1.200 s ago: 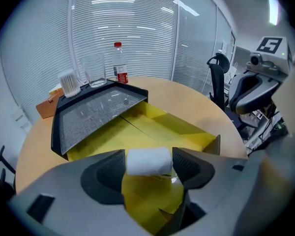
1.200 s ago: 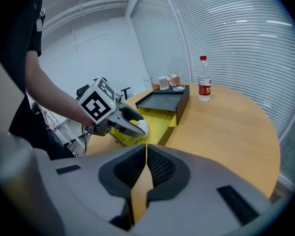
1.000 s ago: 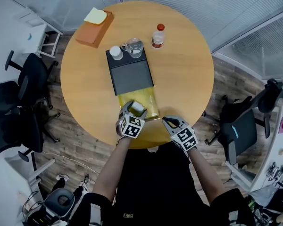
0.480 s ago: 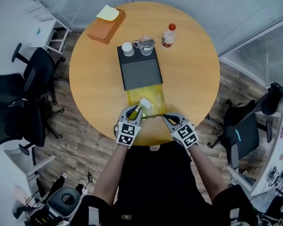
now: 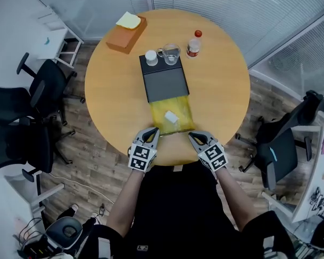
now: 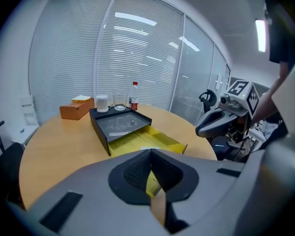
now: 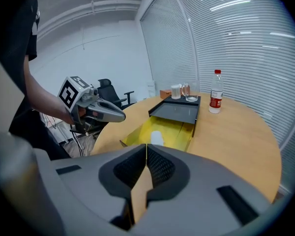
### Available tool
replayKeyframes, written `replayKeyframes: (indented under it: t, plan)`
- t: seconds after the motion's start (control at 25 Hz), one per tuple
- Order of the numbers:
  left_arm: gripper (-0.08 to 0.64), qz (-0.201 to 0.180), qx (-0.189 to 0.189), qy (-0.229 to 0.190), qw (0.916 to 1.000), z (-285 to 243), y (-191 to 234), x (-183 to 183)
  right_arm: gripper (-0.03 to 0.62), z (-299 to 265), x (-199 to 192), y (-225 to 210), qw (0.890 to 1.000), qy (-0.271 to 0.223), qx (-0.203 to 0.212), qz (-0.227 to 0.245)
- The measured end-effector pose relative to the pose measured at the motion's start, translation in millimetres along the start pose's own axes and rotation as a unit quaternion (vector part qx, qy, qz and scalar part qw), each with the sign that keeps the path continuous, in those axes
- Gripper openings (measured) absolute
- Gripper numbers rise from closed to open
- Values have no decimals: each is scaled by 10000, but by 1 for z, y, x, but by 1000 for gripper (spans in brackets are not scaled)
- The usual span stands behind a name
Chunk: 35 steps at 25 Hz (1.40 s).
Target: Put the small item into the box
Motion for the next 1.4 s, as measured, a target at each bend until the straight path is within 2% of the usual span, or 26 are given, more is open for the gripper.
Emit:
replayKeyframes:
  t: [0.2,0.72,1.0,1.4]
  plan:
    - [6,-146,-125,-137,9997,20,0,2,5,9,-1,9,9996,-84,-255,-31]
    - [6,-121,-456,-166,9987,41,5,-14,5,15,3,29,9977,-205,-642,-57]
    - [6,-152,-482,-215,9985,47,10,-14,5,12,-1,32,9973,-194,-711,-54]
    - [6,-30,-428,-244,9988,56,16,-20,5,4,6,33,9983,-42,-571,135]
Point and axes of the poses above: the fingertips, and each gripper's own axes: z backward along the fingers, y to its left, x out of its top, the point moved 8 cm from there along z, backward along the fingers, and after that the axes turned 3 degrees about z, right-handed, at the moved point
